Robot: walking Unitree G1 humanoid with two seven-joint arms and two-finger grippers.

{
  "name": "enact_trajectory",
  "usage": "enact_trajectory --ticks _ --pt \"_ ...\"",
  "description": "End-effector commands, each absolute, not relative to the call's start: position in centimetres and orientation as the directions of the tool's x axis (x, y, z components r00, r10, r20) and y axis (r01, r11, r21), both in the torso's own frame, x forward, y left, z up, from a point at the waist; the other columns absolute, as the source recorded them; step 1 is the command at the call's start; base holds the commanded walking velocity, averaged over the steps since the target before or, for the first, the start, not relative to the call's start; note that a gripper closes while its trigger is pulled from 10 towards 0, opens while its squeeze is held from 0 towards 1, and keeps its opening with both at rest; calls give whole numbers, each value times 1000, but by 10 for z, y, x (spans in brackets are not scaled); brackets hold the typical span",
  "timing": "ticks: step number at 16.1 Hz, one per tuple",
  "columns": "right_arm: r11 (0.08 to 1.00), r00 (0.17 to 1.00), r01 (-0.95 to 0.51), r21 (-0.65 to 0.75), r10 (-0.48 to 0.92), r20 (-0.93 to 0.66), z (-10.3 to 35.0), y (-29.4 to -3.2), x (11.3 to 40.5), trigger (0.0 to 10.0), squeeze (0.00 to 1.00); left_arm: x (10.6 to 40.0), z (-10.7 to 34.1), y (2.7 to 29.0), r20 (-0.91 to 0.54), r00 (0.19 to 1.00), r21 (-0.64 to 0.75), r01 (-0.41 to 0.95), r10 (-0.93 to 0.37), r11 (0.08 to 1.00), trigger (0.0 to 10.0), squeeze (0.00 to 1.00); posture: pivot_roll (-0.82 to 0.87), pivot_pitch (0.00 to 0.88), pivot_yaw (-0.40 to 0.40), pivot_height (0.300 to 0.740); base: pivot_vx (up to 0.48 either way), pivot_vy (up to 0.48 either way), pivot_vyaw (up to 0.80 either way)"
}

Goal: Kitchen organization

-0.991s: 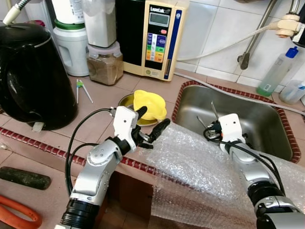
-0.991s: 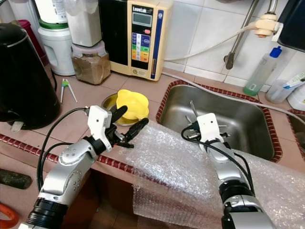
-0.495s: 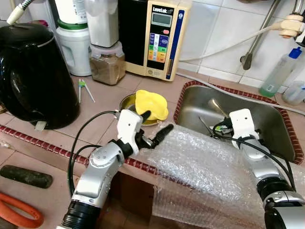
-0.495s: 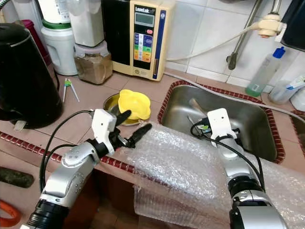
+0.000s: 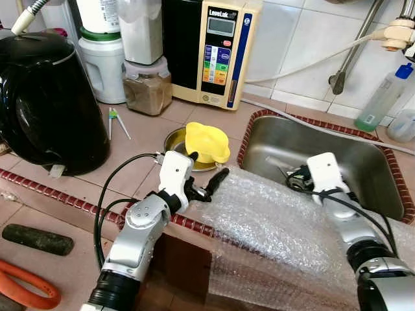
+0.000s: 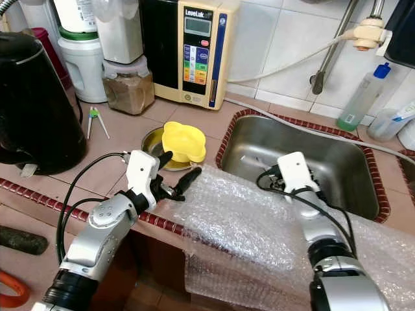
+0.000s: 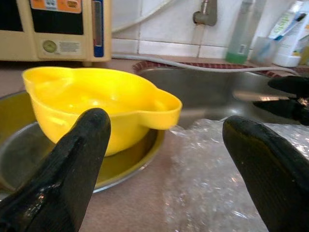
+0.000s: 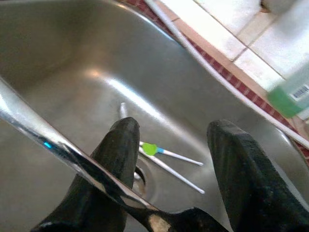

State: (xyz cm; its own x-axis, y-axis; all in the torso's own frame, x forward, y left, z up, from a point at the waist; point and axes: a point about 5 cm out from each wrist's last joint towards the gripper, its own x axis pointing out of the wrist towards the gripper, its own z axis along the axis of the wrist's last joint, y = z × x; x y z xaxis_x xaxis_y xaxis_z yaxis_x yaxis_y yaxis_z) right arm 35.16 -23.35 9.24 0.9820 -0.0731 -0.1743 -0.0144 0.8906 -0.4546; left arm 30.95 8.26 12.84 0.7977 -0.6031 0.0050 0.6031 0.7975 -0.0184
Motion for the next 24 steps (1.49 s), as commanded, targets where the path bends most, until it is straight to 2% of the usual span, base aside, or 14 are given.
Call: enact_trajectory --ticks 1,2,3,5,9,13,15,16,18,20,21,22,23,24 --pt "886 980 -25 -463 -68 -184 92 -232 352 10000 1000 312 127 81 -5 812 -8 584 -584 812 10000 1000 192 0 -66 740 0 0 0" --pt "891 972 -38 -452 -73 -225 87 -231 351 10000 1000 313 125 81 -3 824 -9 566 -566 824 10000 1000 191 0 -71 740 0 0 0" --pt "950 947 -73 -304 -30 -319 78 -225 350 10000 1000 315 123 82 -1 845 -13 534 -534 845 10000 1000 193 0 -80 740 0 0 0" --pt "923 953 -116 -368 -1 -303 76 -223 347 10000 1000 319 121 87 1 871 48 490 -491 870 10000 1000 193 0 -93 740 0 0 0" --pt "965 945 40 -260 -122 -305 75 -248 340 10000 1000 321 122 89 17 883 -8 469 -469 883 10000 1000 185 0 -96 740 0 0 0" --pt "982 945 116 -146 -154 -287 80 -253 340 10000 1000 324 124 90 31 888 -29 460 -459 887 10000 1000 173 0 -76 740 0 0 0" --pt "983 912 156 -95 -180 -369 75 -258 339 10000 1000 325 125 88 28 883 10 468 -468 884 10000 1000 171 0 -67 740 0 0 0" --pt "981 890 192 15 -167 -425 70 -258 337 10000 1000 324 125 86 30 873 52 486 -488 873 10000 1000 170 0 -66 740 0 0 0" --pt "974 888 222 50 -181 -422 72 -264 336 10000 1000 322 124 81 29 867 26 497 -497 868 10000 1000 169 0 -64 740 0 0 0" --pt "916 883 300 268 -160 -442 70 -263 336 10000 1000 321 122 81 27 869 13 494 -494 870 10000 1000 171 0 -65 740 0 0 0" --pt "918 876 318 239 -188 -443 70 -268 334 10000 1000 321 123 80 31 868 13 495 -495 869 10000 1000 172 0 -67 740 0 0 0" --pt "968 884 249 18 -220 -413 73 -272 334 10000 1000 323 124 80 34 870 16 492 -493 870 10000 1000 172 0 -67 740 0 0 0" --pt "975 890 214 -68 -223 -397 75 -271 334 10000 1000 323 124 80 36 870 17 491 -491 871 10000 1000 169 0 -67 740 0 0 0" --pt "918 926 71 -390 -206 -316 84 -267 337 10000 1000 325 125 81 40 874 16 484 -484 875 10000 1000 166 0 -66 740 0 0 0"
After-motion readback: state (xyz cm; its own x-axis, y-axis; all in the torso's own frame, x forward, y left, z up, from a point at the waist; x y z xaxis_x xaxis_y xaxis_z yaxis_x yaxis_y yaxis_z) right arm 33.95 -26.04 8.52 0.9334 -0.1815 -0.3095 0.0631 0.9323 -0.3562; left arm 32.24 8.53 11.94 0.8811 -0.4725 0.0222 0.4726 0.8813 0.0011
